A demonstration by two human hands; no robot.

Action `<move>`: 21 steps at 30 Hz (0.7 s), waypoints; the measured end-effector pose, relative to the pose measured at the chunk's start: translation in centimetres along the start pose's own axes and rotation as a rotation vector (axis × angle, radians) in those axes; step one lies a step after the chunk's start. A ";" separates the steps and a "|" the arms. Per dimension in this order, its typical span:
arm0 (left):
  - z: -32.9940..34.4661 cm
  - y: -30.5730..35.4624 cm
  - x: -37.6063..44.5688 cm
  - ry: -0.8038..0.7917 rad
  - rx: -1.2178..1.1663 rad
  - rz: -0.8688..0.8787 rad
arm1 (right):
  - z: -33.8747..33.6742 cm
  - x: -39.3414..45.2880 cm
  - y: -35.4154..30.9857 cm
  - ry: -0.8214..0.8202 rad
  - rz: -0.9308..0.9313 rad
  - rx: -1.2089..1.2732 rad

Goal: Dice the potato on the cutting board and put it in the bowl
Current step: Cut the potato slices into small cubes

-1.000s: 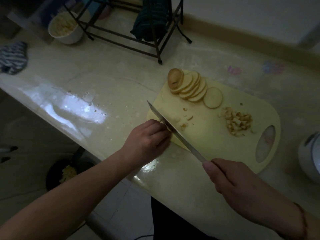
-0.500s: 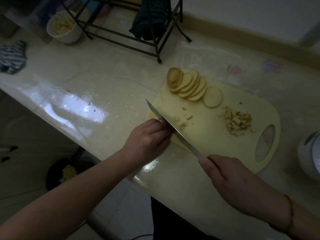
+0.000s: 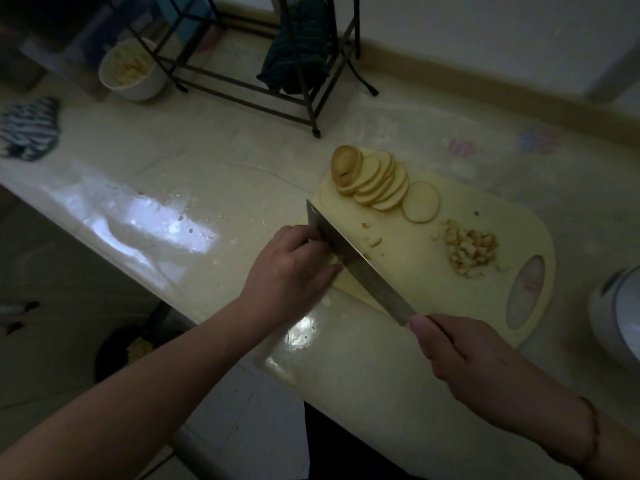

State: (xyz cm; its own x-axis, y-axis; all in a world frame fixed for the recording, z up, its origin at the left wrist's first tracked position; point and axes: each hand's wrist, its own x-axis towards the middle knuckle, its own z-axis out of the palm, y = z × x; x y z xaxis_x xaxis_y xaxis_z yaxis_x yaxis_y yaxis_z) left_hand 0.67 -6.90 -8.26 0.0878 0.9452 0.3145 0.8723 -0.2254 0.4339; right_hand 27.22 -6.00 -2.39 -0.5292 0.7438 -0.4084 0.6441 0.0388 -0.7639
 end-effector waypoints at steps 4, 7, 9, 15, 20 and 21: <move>0.2 -0.3 0.6 -0.074 0.020 -0.010 | -1.4 -1.2 1.1 0.015 0.046 -0.014; 0.6 0.0 1.4 -0.114 0.029 0.060 | -2.5 -2.1 1.8 0.050 0.087 -0.010; 0.9 0.3 1.9 -0.142 0.035 0.066 | -3.3 -2.7 2.6 0.079 0.100 -0.013; 1.5 0.7 3.8 -0.263 0.077 0.079 | -5.2 -4.1 4.6 0.100 0.182 0.123; 2.6 2.5 5.1 -0.294 0.082 0.184 | -6.0 -4.7 4.7 0.140 0.190 0.066; 2.8 2.7 5.2 -0.298 0.072 0.215 | -6.1 -4.9 4.6 0.153 0.186 0.051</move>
State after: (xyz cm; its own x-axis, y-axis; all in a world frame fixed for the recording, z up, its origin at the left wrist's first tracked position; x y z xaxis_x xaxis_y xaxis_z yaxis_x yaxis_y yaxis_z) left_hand 4.89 -1.89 -7.81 0.3994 0.9079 0.1273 0.8494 -0.4187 0.3213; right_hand 36.15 -5.39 -0.91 -0.3113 0.8277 -0.4669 0.6918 -0.1395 -0.7085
